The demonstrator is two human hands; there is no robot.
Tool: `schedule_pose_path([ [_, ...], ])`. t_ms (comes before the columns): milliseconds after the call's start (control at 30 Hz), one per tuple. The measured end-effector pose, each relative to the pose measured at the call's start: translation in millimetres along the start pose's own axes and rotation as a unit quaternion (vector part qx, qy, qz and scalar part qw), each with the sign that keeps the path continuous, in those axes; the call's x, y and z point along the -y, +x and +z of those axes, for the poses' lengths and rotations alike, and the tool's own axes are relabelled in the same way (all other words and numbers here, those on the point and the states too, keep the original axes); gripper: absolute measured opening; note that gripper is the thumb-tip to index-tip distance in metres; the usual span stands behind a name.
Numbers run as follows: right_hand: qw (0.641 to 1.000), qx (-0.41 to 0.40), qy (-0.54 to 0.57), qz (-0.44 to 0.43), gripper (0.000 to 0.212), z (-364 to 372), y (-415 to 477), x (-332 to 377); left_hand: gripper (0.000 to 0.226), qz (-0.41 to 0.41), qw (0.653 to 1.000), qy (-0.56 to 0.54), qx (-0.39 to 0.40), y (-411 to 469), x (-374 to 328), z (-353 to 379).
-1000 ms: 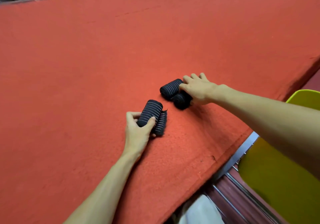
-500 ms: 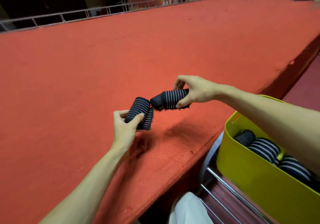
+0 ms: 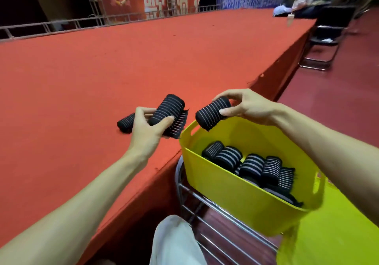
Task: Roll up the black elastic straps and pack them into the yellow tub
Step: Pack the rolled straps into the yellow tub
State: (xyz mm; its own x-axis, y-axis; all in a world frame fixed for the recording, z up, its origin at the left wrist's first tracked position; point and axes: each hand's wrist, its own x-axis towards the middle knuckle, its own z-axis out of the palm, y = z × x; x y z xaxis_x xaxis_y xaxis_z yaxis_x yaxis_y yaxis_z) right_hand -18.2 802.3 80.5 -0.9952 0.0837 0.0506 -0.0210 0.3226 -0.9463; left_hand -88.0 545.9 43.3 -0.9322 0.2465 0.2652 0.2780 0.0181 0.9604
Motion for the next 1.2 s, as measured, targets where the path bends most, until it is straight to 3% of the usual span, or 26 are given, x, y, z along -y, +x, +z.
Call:
schedule_pose_path([
  [167,0.991,-0.074,-0.088,0.072,0.036,-24,-16,-39,0.036,0.037,0.996,0.06,0.046,-2,7,39],
  [367,0.979,-0.051,-0.108,0.164,0.056,-16,17,-82,0.036,0.069,0.973,0.169,0.137,6,27,52],
  [633,0.953,0.006,-0.196,0.232,0.057,21,68,-127,0.036,0.074,0.979,0.146,0.121,19,36,54],
  [733,0.921,0.026,-0.316,0.228,0.056,23,74,-137,0.036,0.071,0.981,0.131,0.125,20,36,51],
  [867,0.876,0.02,-0.43,0.215,0.038,20,70,-135,0.035,0.064,0.984,0.111,0.124,19,36,50],
  [1000,0.836,-0.024,-0.529,0.143,0.025,16,62,-107,0.035,0.054,0.987,0.099,0.117,18,34,51],
  [1067,0.88,-0.046,-0.465,0.082,0.018,9,56,-87,0.035,0.048,0.989,0.086,0.113,17,31,52],
  [1133,0.969,-0.051,-0.237,0.054,0.03,9,49,-61,0.035,0.043,0.99,0.081,0.11,15,28,53],
  [1200,0.998,-0.01,-0.001,0.059,0.041,11,39,-37,0.035,0.039,0.99,0.08,0.107,13,25,55],
])
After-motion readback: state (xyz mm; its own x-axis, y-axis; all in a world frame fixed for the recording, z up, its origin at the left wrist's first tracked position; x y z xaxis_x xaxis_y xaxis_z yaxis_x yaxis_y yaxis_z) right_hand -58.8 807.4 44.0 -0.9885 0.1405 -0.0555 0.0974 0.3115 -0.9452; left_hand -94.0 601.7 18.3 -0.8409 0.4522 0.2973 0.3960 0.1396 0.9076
